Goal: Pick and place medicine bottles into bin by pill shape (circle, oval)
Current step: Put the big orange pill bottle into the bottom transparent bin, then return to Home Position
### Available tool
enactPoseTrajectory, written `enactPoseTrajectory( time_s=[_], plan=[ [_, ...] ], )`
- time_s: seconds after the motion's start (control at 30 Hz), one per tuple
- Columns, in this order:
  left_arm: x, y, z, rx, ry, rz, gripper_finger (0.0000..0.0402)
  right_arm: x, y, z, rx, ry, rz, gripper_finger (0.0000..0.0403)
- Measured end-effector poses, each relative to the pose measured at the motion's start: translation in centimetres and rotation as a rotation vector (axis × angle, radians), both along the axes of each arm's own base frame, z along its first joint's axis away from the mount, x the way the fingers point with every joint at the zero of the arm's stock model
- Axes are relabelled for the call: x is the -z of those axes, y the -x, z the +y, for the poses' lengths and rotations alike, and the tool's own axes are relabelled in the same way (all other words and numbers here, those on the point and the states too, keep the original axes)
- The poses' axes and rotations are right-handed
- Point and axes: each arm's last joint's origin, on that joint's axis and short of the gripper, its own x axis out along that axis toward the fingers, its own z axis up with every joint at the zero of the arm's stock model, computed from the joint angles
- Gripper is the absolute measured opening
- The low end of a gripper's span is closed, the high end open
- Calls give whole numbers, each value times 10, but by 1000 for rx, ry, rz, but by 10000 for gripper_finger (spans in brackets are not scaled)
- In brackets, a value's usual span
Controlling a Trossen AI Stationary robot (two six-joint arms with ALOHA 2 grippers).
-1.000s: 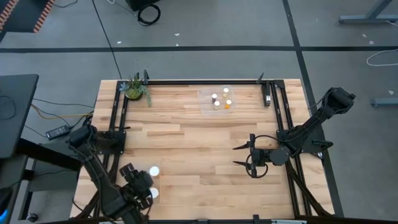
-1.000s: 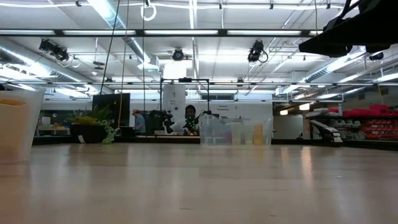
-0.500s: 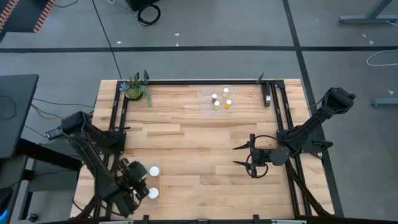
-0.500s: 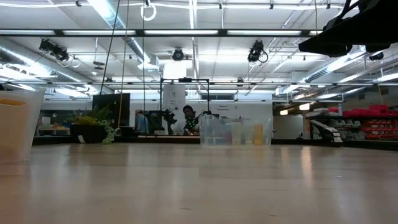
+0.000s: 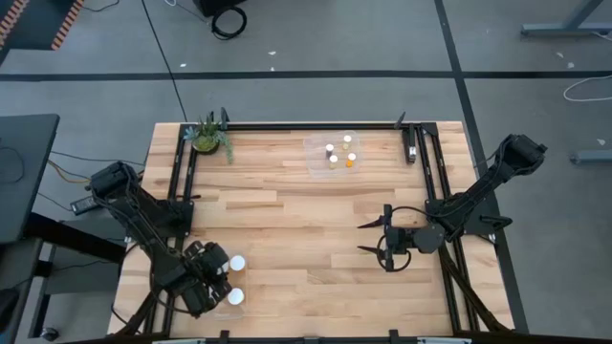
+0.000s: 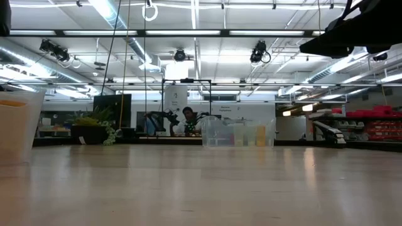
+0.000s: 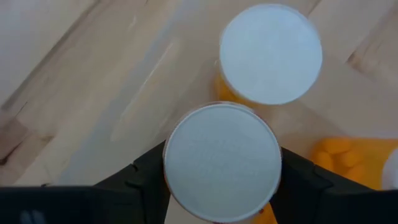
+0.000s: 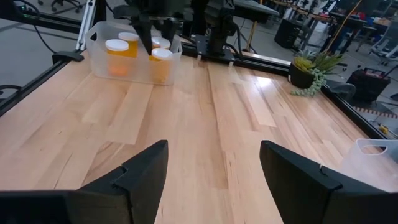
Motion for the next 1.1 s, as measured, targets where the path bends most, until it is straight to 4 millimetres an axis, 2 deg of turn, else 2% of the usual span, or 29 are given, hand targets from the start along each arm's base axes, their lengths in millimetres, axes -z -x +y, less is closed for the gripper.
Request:
enactPoseTrajectory(
  time_s=[0.13, 0.43, 0.63, 0.83, 0.97, 1.1],
  plan=[
    [0, 0, 0, 16, -7, 4, 224, 0, 0, 0, 1, -4, 0, 262],
    [-3, 0, 1, 51, -15, 51, 295, 0, 0, 0, -1, 0, 0, 262],
    [-37, -4, 3, 74, -37, 76, 291, 0, 0, 2, -86, 55, 15, 262],
    [-73, -12, 12, 83, -76, 94, 286, -12, 1, -5, -147, 95, -33, 259],
    [-92, -21, 20, 74, -102, 51, 286, -15, 5, -21, -188, 74, -64, 249],
    [-99, -42, 27, 124, -110, -33, 286, -7, 12, -48, -181, 31, -85, 236]
  ],
)
